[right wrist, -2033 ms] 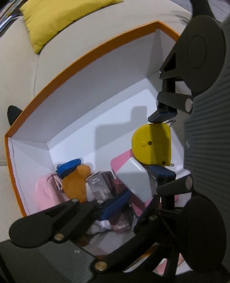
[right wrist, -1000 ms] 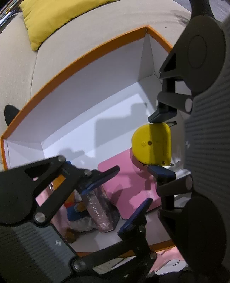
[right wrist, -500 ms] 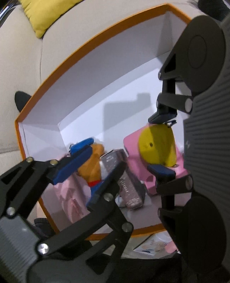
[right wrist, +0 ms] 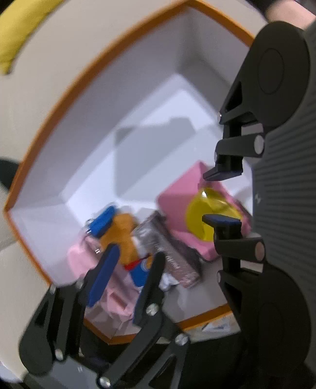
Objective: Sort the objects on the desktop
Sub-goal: 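Lower both items into the orange box and open both grippers, then move both grippers back out to the glittery compact mirror beside the box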
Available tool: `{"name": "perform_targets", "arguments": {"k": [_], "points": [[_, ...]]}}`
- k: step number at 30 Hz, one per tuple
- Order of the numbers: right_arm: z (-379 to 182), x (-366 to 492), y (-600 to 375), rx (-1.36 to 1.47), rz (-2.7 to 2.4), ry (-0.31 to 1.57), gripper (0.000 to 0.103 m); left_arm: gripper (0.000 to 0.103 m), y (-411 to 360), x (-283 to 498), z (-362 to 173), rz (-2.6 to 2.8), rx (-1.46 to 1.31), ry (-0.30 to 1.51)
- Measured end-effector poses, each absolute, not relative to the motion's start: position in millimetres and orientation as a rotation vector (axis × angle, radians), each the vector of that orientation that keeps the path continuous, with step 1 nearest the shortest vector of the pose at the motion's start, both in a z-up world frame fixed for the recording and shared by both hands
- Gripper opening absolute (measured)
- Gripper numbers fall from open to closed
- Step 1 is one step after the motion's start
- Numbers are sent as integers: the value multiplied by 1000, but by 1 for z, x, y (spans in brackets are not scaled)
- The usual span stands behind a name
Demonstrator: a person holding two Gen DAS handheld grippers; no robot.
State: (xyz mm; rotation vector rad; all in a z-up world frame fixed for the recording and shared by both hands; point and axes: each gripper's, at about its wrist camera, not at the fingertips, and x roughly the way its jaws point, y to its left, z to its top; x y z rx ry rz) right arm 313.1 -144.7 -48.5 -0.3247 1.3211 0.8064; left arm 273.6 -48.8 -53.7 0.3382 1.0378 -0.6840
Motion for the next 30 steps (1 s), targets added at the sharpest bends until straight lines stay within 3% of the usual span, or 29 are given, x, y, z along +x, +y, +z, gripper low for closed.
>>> {"name": "perform_targets", "arguments": {"k": [6, 11, 20, 30], "points": [[-69, 317, -160, -130, 780, 1370, 33, 42, -44, 268, -52, -676, 283, 1039], [-78, 318, -159, 22, 789, 1430, 21, 42, -35, 249, -46, -670, 275, 1047], [-85, 320, -172, 319, 510, 1571, 19, 42, -31, 238, -46, -676, 258, 1062], [-90, 307, -163, 325, 456, 1550, 22, 42, -26, 229, -46, -674, 248, 1064]]}}
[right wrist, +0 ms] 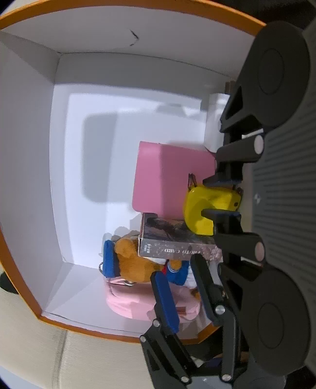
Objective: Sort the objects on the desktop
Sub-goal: 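Move both grippers back out to the glittery compact mirror beside the box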
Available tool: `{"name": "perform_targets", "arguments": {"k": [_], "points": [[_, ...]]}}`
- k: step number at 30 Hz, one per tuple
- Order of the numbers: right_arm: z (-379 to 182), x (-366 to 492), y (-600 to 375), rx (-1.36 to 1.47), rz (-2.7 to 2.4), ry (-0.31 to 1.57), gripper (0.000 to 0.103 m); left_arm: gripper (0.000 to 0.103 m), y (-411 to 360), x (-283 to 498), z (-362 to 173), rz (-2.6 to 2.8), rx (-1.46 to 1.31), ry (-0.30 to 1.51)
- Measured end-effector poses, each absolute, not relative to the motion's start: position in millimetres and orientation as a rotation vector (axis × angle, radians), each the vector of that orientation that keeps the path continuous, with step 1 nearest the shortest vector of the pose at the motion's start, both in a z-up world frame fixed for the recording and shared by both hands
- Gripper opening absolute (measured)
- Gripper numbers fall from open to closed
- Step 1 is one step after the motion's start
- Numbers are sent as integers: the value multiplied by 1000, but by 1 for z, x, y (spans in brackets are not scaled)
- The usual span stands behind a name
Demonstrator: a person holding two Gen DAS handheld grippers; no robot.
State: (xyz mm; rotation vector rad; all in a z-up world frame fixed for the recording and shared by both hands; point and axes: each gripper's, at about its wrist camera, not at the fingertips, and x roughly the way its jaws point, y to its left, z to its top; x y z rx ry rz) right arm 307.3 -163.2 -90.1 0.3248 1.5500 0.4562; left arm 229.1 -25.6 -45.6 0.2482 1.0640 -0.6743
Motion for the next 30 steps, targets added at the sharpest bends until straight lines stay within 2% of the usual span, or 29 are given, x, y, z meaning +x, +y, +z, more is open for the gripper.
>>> {"name": "perform_targets", "arguments": {"k": [6, 13, 17, 21, 29, 30], "points": [[-74, 297, -163, 253, 468, 1477, 23, 42, -22, 210, -31, -671, 248, 1039], [-25, 248, -167, 145, 560, 1207, 24, 42, -18, 168, 0, -669, 246, 980], [-3, 207, -168, 117, 623, 1053, 36, 42, -18, 136, 8, -673, 252, 977], [11, 170, -168, 67, 660, 960, 37, 42, -14, 108, 5, -633, 242, 993], [-38, 141, -166, 89, 581, 973, 40, 46, 2, 86, -24, -456, 75, 1026], [-46, 143, -165, 98, 563, 986, 42, 47, 3, 87, -30, -433, 57, 1030]]}}
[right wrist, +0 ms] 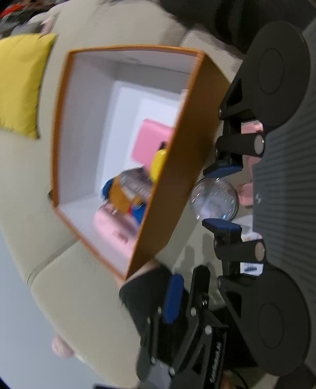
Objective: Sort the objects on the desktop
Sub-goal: 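Move both grippers back out to the glittery compact mirror beside the box, then grasp the compact mirror with the right gripper while the left gripper grasps the white lotion tube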
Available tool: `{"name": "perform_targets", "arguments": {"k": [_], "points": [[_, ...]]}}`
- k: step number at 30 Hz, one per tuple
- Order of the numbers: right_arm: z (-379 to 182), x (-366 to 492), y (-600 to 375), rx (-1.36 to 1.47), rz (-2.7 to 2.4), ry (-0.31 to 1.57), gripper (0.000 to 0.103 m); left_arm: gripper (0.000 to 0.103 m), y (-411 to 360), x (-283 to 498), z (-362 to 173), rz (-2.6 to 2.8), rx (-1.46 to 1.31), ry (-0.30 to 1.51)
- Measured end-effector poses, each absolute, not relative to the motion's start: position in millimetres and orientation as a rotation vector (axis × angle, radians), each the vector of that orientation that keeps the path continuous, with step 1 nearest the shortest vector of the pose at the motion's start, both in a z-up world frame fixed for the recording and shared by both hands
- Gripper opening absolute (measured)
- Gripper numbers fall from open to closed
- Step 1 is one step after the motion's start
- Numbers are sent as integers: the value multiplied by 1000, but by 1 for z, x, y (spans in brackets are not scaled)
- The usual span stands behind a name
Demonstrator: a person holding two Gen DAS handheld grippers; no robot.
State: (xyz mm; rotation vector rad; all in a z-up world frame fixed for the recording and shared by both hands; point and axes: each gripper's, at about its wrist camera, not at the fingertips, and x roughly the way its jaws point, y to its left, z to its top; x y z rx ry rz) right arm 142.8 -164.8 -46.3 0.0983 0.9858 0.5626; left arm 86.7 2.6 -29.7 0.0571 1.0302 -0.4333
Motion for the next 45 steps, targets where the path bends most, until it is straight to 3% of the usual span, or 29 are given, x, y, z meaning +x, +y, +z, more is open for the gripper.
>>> {"name": "perform_targets", "arguments": {"k": [5, 10, 23, 26, 32, 37, 45], "points": [[-80, 159, -161, 169, 515, 1044, 47, 47, 10, 101, -65, -346, -116, 1063], [-98, 171, -157, 185, 482, 1090, 48, 38, 16, 113, -95, -306, -198, 1110], [-124, 181, -145, 185, 505, 1140, 50, 28, 24, 122, -127, -322, -279, 1161], [-125, 182, -145, 206, 516, 1139, 46, 27, 24, 121, -128, -336, -281, 1157], [-123, 186, -161, 338, 506, 1151, 26, 23, 31, 118, -129, -341, -326, 1166], [-108, 175, -171, 447, 559, 1115, 25, 11, 37, 114, -124, -347, -340, 1162], [-105, 170, -145, 426, 608, 1119, 22, 10, 54, 107, -128, -285, -361, 1183]]}}
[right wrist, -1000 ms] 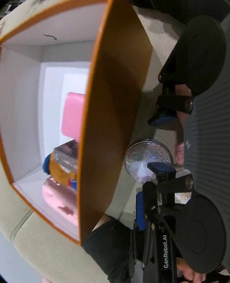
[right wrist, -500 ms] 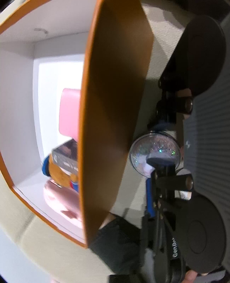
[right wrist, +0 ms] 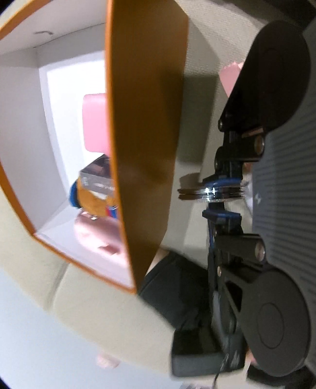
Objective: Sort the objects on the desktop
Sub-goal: 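Grasp the compact mirror with the right gripper while the left gripper grasps the white lotion tube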
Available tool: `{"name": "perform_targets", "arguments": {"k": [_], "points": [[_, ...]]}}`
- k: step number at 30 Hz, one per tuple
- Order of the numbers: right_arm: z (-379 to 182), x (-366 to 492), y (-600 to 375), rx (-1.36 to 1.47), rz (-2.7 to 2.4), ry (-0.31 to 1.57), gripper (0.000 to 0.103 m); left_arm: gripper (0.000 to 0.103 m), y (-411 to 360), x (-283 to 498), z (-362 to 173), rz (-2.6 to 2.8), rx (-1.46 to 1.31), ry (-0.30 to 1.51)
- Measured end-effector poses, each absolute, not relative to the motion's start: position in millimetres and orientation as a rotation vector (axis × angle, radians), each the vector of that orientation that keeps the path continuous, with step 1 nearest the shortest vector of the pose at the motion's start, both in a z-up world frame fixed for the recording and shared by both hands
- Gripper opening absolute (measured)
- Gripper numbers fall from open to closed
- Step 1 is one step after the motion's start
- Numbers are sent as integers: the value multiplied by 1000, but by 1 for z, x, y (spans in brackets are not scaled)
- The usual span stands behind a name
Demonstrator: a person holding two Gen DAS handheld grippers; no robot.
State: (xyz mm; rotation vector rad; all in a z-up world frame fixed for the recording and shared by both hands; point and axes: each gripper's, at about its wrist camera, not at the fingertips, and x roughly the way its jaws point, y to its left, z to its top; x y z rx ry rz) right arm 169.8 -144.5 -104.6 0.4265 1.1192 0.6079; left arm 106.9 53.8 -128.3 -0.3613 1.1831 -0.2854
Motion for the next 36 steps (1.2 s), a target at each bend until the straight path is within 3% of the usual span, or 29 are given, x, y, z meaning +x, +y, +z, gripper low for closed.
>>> {"name": "perform_targets", "arguments": {"k": [2, 8, 10, 14, 16, 17, 24, 30, 36], "points": [[-105, 167, -140, 400, 587, 1105, 15, 11, 54, 104, -127, -286, -357, 1182], [-99, 160, -149, 397, 586, 1072, 14, 12, 49, 90, -106, -355, -211, 1198], [-98, 156, -155, 419, 598, 1059, 14, 24, 47, 82, -96, -381, -138, 1198], [-90, 144, -162, 442, 626, 1020, 14, 38, 44, 67, -86, -428, -22, 1245], [-85, 137, -165, 435, 636, 998, 14, 55, 44, 58, -84, -444, 31, 1277], [-83, 134, -167, 431, 637, 989, 14, 57, 43, 56, -84, -456, 54, 1287], [-76, 116, -174, 432, 655, 964, 14, 66, 16, 47, -101, -497, 286, 1320], [-79, 105, -177, 435, 659, 969, 14, 67, 5, 57, -119, -459, 327, 1363], [-82, 102, -177, 420, 639, 969, 14, 76, -11, 59, -132, -437, 379, 1374]]}}
